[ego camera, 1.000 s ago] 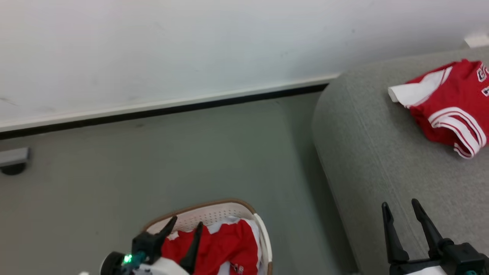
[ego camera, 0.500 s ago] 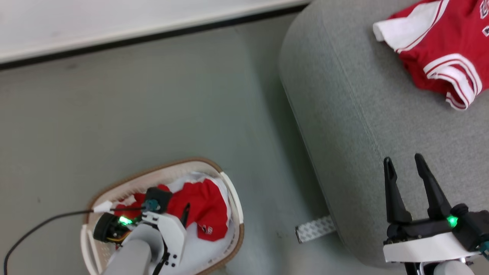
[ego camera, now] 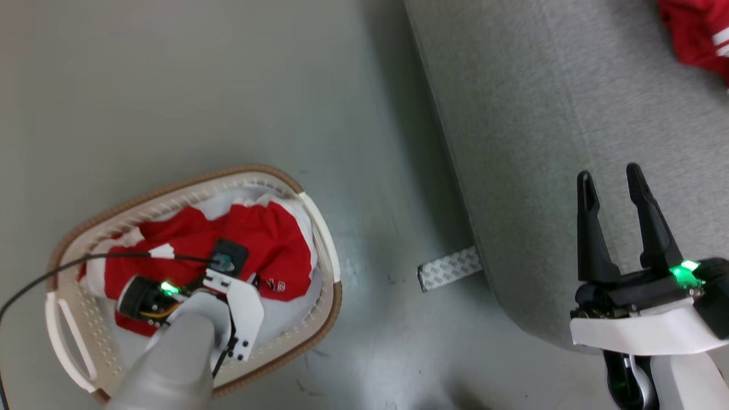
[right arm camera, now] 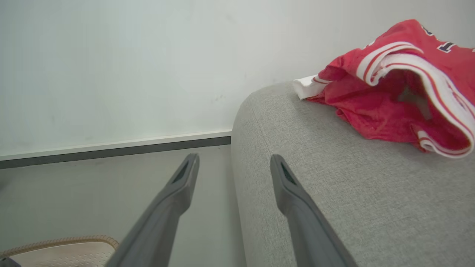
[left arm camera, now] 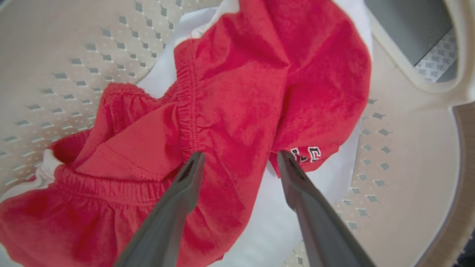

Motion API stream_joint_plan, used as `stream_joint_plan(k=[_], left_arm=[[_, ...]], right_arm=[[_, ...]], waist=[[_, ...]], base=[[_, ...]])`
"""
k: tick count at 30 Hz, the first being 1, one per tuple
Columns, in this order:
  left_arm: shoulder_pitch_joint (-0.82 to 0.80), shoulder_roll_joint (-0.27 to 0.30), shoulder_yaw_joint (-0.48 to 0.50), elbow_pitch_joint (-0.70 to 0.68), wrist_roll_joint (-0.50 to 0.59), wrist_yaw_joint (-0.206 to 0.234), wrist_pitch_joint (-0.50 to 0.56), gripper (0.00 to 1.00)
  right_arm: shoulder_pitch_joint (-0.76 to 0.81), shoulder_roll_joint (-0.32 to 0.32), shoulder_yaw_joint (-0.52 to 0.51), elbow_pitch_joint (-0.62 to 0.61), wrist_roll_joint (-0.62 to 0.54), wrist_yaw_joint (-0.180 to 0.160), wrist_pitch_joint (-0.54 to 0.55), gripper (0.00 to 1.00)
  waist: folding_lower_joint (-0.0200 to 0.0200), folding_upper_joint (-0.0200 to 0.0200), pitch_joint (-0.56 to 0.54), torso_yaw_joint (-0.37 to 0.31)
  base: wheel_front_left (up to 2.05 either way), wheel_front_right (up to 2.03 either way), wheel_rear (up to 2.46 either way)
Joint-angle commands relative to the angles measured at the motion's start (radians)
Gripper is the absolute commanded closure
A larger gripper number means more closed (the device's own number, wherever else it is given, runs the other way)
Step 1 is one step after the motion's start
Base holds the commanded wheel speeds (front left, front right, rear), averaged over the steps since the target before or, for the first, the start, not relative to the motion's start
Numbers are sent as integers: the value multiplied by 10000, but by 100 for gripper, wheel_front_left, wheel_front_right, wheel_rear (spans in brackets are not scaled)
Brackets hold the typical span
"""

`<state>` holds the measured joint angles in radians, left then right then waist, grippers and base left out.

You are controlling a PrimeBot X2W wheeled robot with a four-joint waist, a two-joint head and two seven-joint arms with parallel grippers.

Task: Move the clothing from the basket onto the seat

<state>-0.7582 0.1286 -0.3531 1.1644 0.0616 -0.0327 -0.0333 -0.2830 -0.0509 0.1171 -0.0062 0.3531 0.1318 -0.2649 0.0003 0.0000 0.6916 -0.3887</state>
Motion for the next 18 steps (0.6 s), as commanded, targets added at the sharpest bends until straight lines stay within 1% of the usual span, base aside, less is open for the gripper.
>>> stream_joint_plan(k=[1, 3, 5, 7, 11, 12, 13, 15, 18], left_arm=[[-190, 97, -9, 143, 70, 60, -51, 0], [-409, 236, -139, 294, 222, 109, -51, 0], [-614, 423, -314, 423, 410, 268, -80, 0], [-779, 503, -418, 508, 454, 429, -132, 0], [-1040, 621, -513, 619, 490, 554, -360, 0], [-1065, 600, -489, 646, 410, 545, -461, 80], [-1073, 535, -443, 666, 293, 525, -572, 100], [-1062, 389, -334, 703, 64, 451, -817, 100], [-891, 237, -87, 686, -244, 587, -1403, 100]], right_arm=[[-243, 1, 46, -117, 48, -22, 9, 0], [-395, 3, 182, -168, 38, -22, 9, 0], [-553, 0, 254, -245, 76, -22, 7, 0], [-658, 1, 317, -349, 113, -22, 9, 0], [-706, 1, 383, -516, 184, -23, 9, 0], [-680, 1, 379, -526, 172, -23, 9, 0], [-647, 1, 347, -513, 161, -22, 9, 0], [-558, 0, 283, -411, 127, -22, 9, 0], [-454, 0, 254, -244, 103, -22, 9, 0]], waist=[[-3, 0, 486, 7], [-3, 0, 751, 15], [-3, 0, 1001, 11], [-3, 0, 1225, 11], [-3, 0, 1512, 36], [-3, 0, 1529, 62], [-3, 0, 1513, 108], [-3, 0, 1373, 225], [-3, 0, 926, 414]], base=[[0, 0, 0], [0, 0, 0], [0, 0, 0], [0, 0, 0], [0, 0, 0], [0, 0, 0], [0, 0, 0], [0, 0, 0], [0, 0, 0]])
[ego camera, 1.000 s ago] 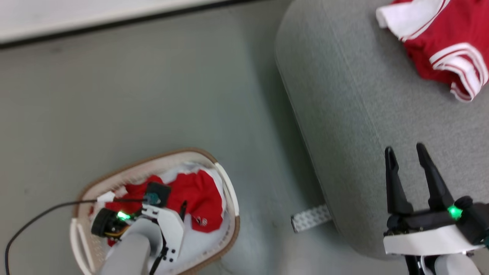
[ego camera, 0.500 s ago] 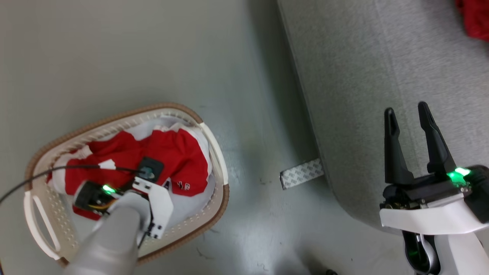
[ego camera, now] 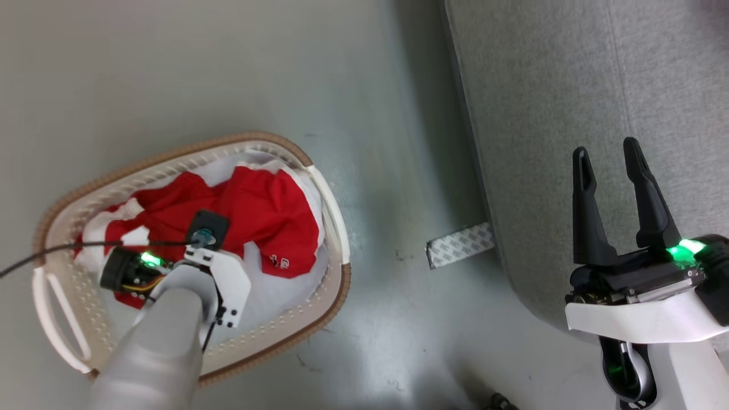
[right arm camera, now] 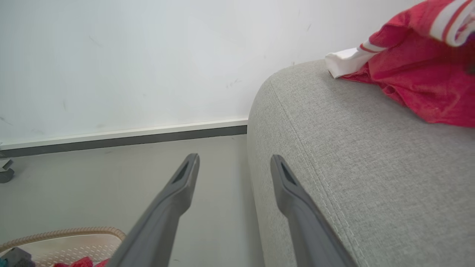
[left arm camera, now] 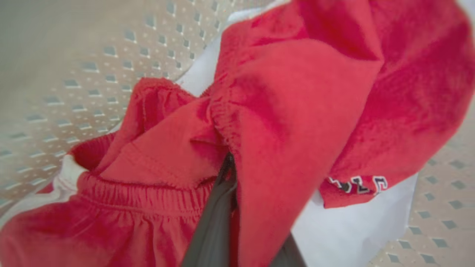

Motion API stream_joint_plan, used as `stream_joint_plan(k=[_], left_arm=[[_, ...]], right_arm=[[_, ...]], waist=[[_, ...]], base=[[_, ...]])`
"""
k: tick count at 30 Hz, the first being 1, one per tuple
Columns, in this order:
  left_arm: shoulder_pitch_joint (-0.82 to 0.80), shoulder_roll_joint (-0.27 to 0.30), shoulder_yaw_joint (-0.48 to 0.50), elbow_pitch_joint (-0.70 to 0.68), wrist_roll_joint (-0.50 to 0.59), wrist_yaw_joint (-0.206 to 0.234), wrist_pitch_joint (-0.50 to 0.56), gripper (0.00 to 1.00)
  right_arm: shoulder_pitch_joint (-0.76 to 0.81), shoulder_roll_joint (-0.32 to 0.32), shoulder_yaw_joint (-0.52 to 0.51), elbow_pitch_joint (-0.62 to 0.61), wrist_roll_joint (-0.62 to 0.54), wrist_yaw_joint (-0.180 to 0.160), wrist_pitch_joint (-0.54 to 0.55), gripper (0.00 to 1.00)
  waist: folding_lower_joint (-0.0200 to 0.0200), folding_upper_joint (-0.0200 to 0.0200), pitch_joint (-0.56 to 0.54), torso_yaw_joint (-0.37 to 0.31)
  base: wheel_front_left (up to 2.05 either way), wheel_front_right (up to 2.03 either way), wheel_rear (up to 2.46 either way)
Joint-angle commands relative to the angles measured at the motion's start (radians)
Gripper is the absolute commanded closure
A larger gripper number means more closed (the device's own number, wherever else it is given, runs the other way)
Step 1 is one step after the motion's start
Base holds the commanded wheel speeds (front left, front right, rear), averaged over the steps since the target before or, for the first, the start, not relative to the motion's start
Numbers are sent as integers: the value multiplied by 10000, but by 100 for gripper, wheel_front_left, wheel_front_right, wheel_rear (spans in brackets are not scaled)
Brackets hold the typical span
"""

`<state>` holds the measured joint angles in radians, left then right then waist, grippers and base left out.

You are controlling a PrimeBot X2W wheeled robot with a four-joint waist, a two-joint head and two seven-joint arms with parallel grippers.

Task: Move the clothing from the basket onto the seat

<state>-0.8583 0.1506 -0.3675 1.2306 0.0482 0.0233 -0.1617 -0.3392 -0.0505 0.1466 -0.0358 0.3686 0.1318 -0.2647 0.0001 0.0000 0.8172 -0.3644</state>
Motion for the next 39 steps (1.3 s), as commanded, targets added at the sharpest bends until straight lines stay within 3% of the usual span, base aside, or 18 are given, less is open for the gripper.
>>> stream_joint_plan(k=[1, 6, 16, 28, 39], left_arm=[[232, -34, 154, 53, -267, 20, -276, 100], [672, -223, 493, 50, -772, -132, -743, 100], [2043, -673, 863, -1019, -1710, -752, -1024, 100], [3522, -818, 1102, -3982, -2330, -774, -1025, 100], [4051, -721, 1073, -7522, -2899, -858, 289, 100]], right_arm=[[128, -4, -44, 107, -90, -22, 5, 0], [262, -7, -129, 283, -150, -24, 7, 0], [1623, -13, -630, 1076, -596, -22, 7, 0], [3275, -13, -739, 1565, -1011, -24, 7, 0], [3775, -94, -722, 1432, -1297, -22, 7, 0]], waist=[[-1, 0, -538, 230], [-1, 0, -1479, 461], [-1, 0, -4570, 1590], [-1, 0, -7390, 2443], [-1, 0, -8496, 2753]], base=[[0, 0, 0], [0, 0, 0], [0, 0, 0], [0, 0, 0], [0, 0, 0]])
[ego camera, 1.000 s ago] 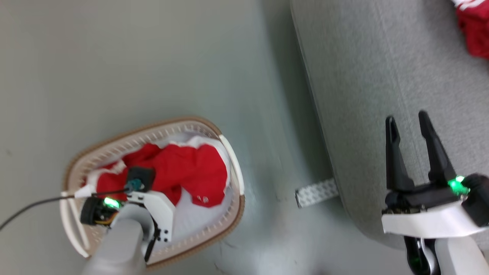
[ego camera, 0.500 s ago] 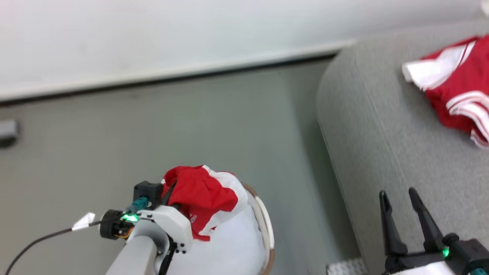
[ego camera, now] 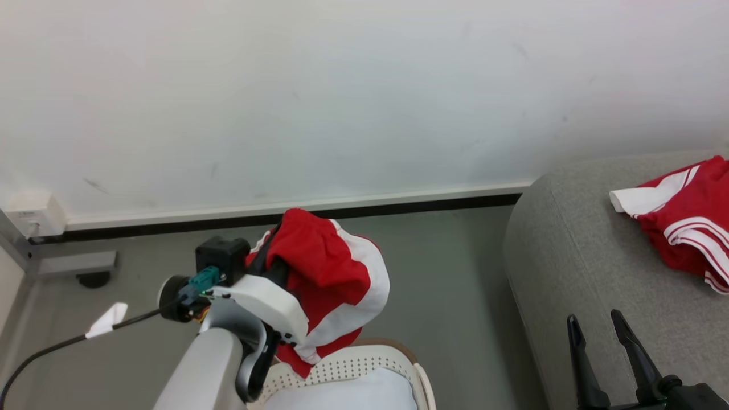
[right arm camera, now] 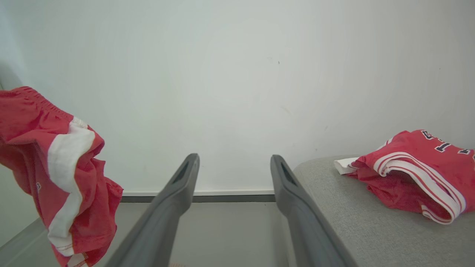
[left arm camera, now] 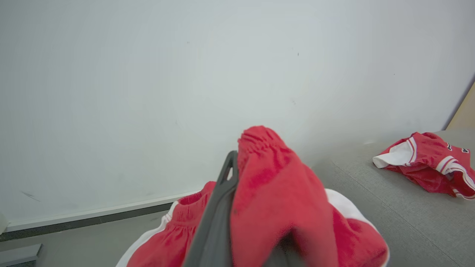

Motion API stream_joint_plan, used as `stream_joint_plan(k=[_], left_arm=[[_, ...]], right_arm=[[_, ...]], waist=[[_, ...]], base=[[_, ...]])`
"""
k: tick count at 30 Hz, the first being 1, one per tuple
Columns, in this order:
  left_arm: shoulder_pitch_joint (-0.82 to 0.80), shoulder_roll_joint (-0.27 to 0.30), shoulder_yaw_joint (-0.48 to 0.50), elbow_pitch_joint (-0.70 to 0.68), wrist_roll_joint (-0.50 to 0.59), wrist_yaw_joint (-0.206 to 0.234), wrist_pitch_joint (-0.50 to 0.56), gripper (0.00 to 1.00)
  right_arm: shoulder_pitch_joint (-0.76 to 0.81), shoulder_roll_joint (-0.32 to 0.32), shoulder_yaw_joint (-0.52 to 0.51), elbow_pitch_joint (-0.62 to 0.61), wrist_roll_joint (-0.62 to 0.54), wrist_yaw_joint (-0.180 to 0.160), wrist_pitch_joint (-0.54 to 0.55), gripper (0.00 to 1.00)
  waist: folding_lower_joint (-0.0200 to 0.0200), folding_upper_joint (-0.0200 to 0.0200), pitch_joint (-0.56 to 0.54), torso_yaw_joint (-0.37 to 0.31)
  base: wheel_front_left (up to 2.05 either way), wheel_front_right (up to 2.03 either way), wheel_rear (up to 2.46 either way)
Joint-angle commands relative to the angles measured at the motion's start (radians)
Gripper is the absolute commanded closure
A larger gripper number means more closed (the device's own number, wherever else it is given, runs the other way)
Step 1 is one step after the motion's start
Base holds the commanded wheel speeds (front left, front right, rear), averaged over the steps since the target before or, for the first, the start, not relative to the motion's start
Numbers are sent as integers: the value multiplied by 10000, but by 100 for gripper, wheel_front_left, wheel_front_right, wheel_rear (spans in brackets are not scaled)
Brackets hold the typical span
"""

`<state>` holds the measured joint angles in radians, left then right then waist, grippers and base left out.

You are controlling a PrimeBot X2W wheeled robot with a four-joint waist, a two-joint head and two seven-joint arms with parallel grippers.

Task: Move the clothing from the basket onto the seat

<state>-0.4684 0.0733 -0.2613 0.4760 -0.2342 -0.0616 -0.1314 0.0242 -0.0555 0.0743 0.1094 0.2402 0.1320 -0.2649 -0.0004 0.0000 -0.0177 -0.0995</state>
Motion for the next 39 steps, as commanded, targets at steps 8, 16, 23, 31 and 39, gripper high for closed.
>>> stream_joint_plan(k=[8, 16, 23, 31, 39], left_arm=[[724, 283, -136, -2458, -158, 177, 1286, 100], [1196, 372, -266, -3744, -265, 331, 1997, 100], [1418, 416, -476, -4258, -265, 364, 2319, 100], [1453, 345, -778, -4415, -245, 356, 2452, 100], [1273, 137, -1344, -4568, -342, 256, 2594, 100]], right_arm=[[334, -248, 337, -464, 64, -24, 9, 0], [340, -582, 1030, -1278, 14, -24, 9, 0], [-341, -1006, 3103, -1583, 34, -26, 84, 0], [-2171, -932, 5474, -831, -335, -24, 514, 0], [-3567, -336, 5751, 1311, -1395, -26, 516, 0]], waist=[[4, 0, -590, 156], [4, 0, -669, 279], [4, 0, -593, 331], [4, 0, -532, 312], [4, 0, -517, 449]], base=[[0, 0, 0], [0, 0, 0], [0, 0, 0], [0, 0, 0], [0, 0, 0]])
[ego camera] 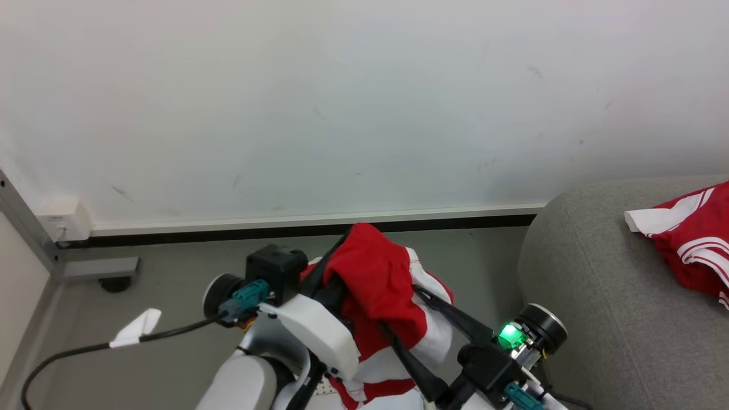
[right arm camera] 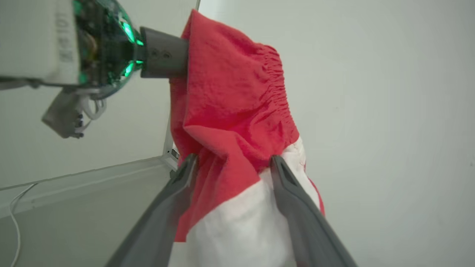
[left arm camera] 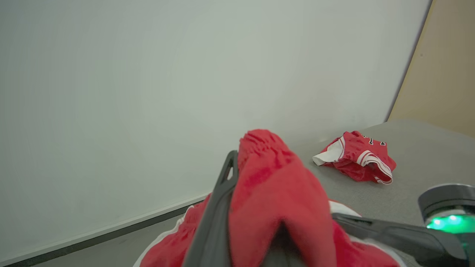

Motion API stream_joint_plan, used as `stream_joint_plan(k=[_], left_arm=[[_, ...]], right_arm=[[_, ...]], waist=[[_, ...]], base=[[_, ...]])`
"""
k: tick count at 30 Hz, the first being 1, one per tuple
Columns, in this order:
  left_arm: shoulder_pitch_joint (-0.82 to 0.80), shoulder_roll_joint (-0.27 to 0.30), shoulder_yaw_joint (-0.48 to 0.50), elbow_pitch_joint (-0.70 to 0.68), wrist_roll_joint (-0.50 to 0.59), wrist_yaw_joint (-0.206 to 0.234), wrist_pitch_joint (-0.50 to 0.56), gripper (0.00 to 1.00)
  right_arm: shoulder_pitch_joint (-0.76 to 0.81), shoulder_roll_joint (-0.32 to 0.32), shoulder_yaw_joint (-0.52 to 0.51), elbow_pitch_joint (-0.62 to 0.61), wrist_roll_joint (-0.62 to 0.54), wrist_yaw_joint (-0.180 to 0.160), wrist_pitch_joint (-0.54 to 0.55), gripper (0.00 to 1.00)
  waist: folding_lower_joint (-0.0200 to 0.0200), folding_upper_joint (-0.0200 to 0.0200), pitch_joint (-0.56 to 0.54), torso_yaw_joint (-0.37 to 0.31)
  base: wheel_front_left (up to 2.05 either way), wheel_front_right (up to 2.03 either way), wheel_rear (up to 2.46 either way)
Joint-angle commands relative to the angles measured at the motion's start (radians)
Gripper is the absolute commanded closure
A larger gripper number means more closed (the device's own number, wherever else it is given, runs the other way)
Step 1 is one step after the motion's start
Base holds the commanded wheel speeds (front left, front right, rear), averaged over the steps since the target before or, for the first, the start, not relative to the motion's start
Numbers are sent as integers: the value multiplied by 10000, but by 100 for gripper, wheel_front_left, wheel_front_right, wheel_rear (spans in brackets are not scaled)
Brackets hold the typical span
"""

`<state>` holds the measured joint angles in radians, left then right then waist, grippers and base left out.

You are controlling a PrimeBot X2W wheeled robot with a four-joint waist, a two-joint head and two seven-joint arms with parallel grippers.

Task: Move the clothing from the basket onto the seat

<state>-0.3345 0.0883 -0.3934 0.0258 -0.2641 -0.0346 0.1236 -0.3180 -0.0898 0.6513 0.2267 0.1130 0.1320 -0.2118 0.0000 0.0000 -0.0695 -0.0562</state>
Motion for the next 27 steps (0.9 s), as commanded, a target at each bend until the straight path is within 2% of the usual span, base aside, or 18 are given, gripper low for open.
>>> stream_joint_plan(k=[1, 5, 6, 7, 16, 17, 18, 19, 27], left_arm=[[-75, -30, -122, -101, -73, -51, 76, 100], [-102, -147, -492, -244, -319, -168, 207, 100], [-111, -181, -581, -272, -396, -160, 212, 100], [-125, -199, -638, -287, -422, -151, 221, 100], [-44, -196, -867, -180, -541, -53, 247, 100], [-11, -178, -867, -165, -538, -41, 209, 73], [-11, -178, -867, -165, -538, -41, 209, 73], [76, -154, -876, -121, -554, -24, 136, 0], [449, 48, -953, 77, -677, -154, -103, 0]], right_arm=[[-258, 92, -68, 435, -316, -26, -74, 0], [-729, 317, -276, 1639, -792, -26, -249, 0], [-793, 356, -289, 1897, -832, -26, -275, 69], [-831, 382, -353, 2104, -766, -26, -327, 100], [-896, 381, -502, 2301, 533, -26, -532, 100], [-861, 383, -587, 2270, 665, -26, -541, 100], [-861, 383, -587, 2270, 665, -26, -541, 100], [-799, 384, -747, 2204, 979, -26, -534, 100], [-597, 387, -1582, 1805, 1707, -26, -536, 100]], waist=[[0, 0, 2, 33], [0, 0, -6, 92], [0, 0, -15, 121], [0, 0, -25, 149], [0, 0, -67, 146], [0, 0, -68, 133], [0, 0, -68, 133], [0, 0, -72, 102], [0, 0, -21, -3]], base=[[0, 0, 0], [0, 0, 0], [0, 0, 0], [0, 0, 0], [0, 0, 0], [0, 0, 0], [0, 0, 0], [0, 0, 0], [0, 0, 0]])
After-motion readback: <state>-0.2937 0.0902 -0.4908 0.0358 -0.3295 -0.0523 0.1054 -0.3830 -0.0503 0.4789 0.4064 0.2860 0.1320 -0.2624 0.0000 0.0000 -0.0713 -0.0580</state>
